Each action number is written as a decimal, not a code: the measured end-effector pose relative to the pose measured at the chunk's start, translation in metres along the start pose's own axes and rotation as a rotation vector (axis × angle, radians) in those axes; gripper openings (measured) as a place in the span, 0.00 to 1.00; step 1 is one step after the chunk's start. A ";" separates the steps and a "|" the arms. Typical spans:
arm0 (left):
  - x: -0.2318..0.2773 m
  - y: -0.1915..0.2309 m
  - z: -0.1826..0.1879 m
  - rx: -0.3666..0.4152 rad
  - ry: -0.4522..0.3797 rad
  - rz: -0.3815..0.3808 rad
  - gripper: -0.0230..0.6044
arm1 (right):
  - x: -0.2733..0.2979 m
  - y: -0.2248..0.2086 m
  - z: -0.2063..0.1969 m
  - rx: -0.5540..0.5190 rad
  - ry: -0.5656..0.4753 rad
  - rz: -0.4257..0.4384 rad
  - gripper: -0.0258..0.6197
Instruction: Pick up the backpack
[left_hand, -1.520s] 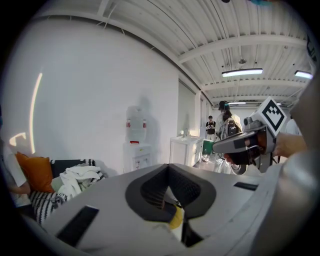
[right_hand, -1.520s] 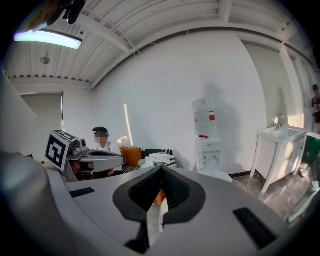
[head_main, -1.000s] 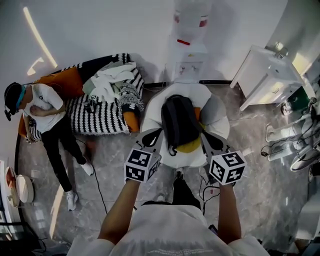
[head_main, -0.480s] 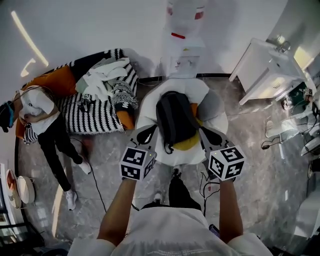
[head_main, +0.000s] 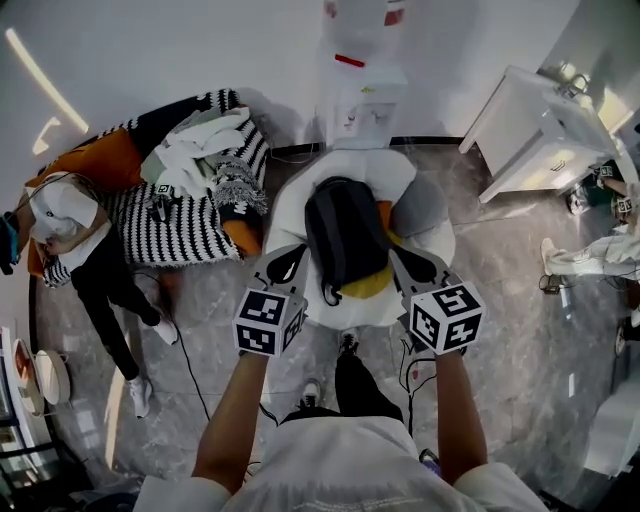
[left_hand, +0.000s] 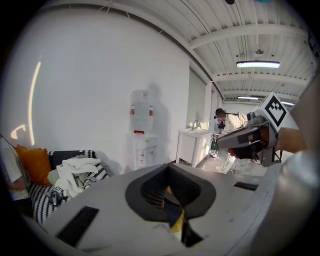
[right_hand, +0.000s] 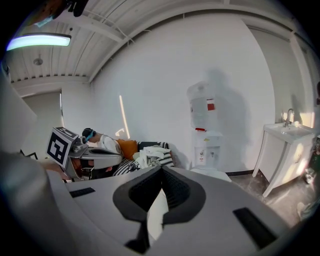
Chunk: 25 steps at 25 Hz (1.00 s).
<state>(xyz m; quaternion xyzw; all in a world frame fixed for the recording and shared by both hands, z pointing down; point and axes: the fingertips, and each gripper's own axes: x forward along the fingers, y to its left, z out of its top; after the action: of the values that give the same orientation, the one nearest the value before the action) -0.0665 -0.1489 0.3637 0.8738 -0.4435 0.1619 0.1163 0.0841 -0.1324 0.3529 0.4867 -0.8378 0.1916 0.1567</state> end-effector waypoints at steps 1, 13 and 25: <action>0.005 0.000 0.000 -0.004 0.005 0.002 0.06 | 0.003 -0.004 0.001 0.002 0.003 0.003 0.04; 0.057 0.009 0.003 -0.035 0.048 0.032 0.06 | 0.045 -0.055 0.012 0.019 0.028 0.024 0.04; 0.107 0.028 -0.006 -0.057 0.107 0.066 0.06 | 0.082 -0.097 0.008 0.028 0.083 0.056 0.04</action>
<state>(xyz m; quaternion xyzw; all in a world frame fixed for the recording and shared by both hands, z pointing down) -0.0315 -0.2419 0.4118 0.8451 -0.4698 0.1994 0.1591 0.1293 -0.2424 0.3987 0.4568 -0.8411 0.2276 0.1792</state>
